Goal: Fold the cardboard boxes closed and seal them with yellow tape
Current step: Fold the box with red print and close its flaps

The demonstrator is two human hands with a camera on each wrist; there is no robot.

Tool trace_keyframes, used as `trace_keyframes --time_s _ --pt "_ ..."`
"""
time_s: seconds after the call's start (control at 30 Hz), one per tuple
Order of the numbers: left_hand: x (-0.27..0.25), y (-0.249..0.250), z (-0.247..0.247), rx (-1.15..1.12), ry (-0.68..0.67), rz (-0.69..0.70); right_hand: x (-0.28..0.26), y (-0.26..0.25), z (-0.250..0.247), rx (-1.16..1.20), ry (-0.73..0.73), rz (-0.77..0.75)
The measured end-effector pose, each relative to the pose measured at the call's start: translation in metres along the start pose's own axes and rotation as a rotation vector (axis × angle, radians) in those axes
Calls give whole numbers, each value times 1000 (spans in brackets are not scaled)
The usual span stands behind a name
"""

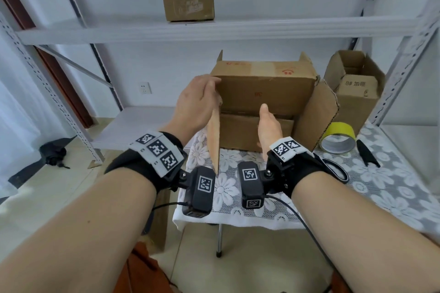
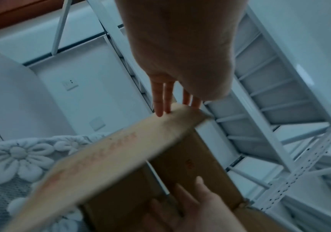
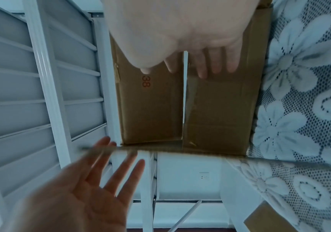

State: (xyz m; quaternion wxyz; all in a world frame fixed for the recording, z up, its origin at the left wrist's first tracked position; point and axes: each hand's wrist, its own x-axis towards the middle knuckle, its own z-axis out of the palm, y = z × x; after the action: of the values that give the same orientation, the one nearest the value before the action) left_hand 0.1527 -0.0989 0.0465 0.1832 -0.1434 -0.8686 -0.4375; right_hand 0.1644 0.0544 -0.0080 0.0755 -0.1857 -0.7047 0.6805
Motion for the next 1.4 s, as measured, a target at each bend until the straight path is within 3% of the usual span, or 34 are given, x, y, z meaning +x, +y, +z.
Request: trace_keyframes --time_s 0.1,0.33,0.43,0.57,0.73,0.83,0.93,1.03,1.17,1.3,1.4 --pt "3 -9 6 39 -40 82 2 0 -2 -25 -10 7" --pt "16 -14 24 533 -138 135 1 -2 -8 -112 -48 -57" --pt "19 -12 29 512 -136 106 -2 -13 -9 -206 -55 -144" --pt "22 -4 34 503 -83 49 -12 -45 -18 -472 -13 -392" --pt "23 -1 44 517 -44 6 -30 -85 -44 -904 194 -699" --pt "23 0 48 490 -5 -26 -34 -90 -59 -1105 325 -684" --pt "22 1 51 417 42 -78 -35 -89 -73 -1214 328 -564" --pt "21 3 54 324 65 -145 -32 -88 -82 -1138 234 -469" --pt "20 4 55 246 55 -187 -25 -84 -80 -705 87 -450" --pt "20 5 52 231 58 -198 -12 -70 -74 -554 163 -507" --pt "19 1 51 172 60 -192 5 -56 -75 -563 238 -421"
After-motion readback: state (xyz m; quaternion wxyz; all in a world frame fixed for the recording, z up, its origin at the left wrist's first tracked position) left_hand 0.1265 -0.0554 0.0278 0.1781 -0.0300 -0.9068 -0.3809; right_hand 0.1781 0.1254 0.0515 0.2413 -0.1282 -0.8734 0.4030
